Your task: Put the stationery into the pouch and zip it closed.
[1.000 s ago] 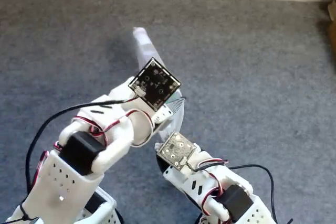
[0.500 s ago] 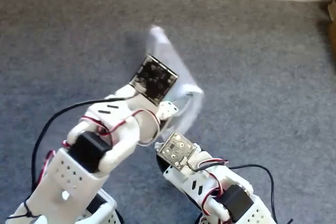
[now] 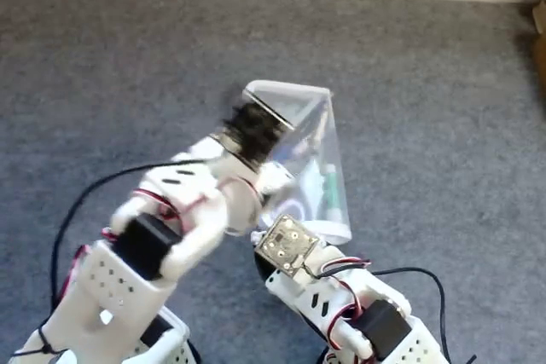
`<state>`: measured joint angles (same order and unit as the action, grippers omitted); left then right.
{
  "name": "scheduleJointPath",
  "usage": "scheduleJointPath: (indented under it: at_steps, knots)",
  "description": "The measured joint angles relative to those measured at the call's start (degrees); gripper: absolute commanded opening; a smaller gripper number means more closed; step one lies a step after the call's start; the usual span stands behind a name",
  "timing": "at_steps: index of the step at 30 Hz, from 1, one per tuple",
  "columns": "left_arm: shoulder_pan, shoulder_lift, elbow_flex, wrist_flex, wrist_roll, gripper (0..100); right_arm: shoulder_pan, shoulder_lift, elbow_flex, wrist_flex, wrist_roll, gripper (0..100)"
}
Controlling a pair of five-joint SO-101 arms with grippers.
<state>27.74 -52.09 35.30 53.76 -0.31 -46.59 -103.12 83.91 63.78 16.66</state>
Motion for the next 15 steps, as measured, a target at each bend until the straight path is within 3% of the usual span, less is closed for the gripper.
scheduleJointPath:
  at_steps: [6, 10, 15]
  knots:
    - [-6.8, 0.0, -2.2, 5.8, -0.7, 19, 9.1, 0.0, -7.9, 2.3, 0.0, 0.5]
    - [-6.9, 0.0, -2.2, 8.5, -8.2, 19, 14.4, 0.0, -12.7, 4.9, 0.0, 0.5]
    - [-6.9, 0.0, -2.2, 11.3, -14.9, 19, 15.4, 0.0, -14.0, 5.5, 1.1, 0.5]
